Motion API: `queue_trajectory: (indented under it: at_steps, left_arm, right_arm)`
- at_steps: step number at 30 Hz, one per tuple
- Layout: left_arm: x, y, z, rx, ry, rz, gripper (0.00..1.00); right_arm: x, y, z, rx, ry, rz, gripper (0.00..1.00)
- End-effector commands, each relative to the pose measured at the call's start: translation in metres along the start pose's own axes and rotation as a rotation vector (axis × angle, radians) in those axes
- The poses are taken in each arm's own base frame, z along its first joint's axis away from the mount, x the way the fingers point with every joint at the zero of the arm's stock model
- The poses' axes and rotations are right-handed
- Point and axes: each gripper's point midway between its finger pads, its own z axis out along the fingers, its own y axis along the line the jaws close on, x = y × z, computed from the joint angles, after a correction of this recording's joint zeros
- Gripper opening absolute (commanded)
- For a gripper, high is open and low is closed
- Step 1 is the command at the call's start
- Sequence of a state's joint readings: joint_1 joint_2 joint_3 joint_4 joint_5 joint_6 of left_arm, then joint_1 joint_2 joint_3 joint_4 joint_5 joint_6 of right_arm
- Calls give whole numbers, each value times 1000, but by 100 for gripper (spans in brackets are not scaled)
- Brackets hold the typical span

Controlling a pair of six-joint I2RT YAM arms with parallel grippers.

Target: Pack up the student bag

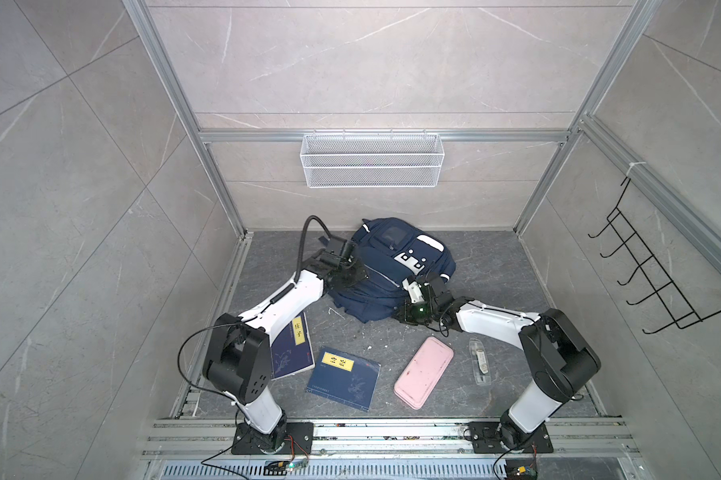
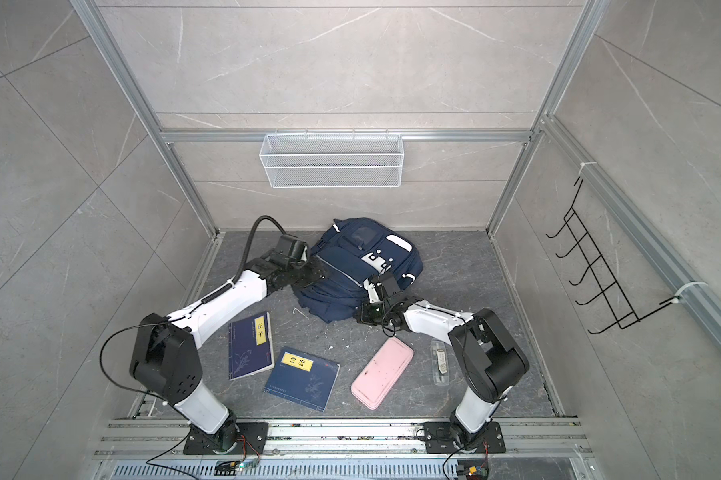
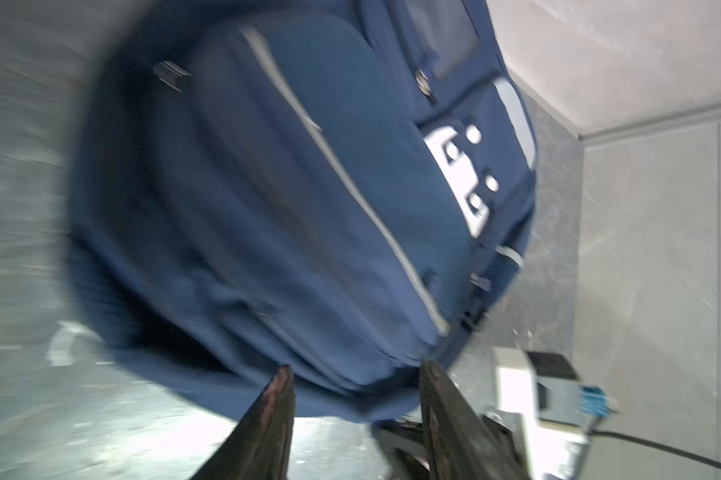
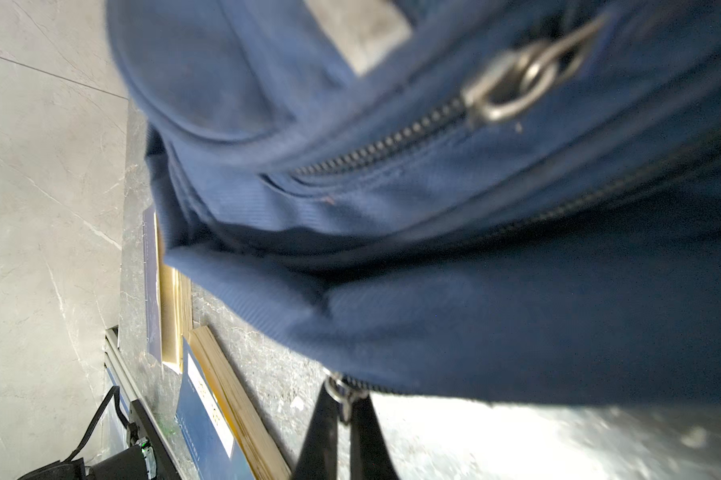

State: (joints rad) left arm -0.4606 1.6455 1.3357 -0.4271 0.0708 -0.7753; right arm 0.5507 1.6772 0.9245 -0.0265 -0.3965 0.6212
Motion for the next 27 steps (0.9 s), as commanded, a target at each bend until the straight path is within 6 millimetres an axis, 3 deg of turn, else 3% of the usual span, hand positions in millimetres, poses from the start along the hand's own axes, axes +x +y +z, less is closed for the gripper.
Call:
queue_trajectory:
  at_steps: [1, 6, 13, 23, 27]
  left_arm:
    - [-16, 42, -15, -81, -19, 33, 50]
    - [-21, 67, 5, -127, 56, 37, 50]
    - [-3, 67, 51, -101, 201, 32, 50]
    - [14, 53, 78, 5, 255, -7, 50]
    - [24, 49, 83, 31, 261, -25, 35]
  right_arm:
    - [6, -6, -18, 1, 10, -15, 0]
    - [6, -20, -36, 22, 5, -10, 0]
    - [5, -43, -58, 66, 7, 9, 0]
    - [22, -52, -51, 68, 76, 23, 0]
    - [30, -52, -45, 54, 106, 29, 0]
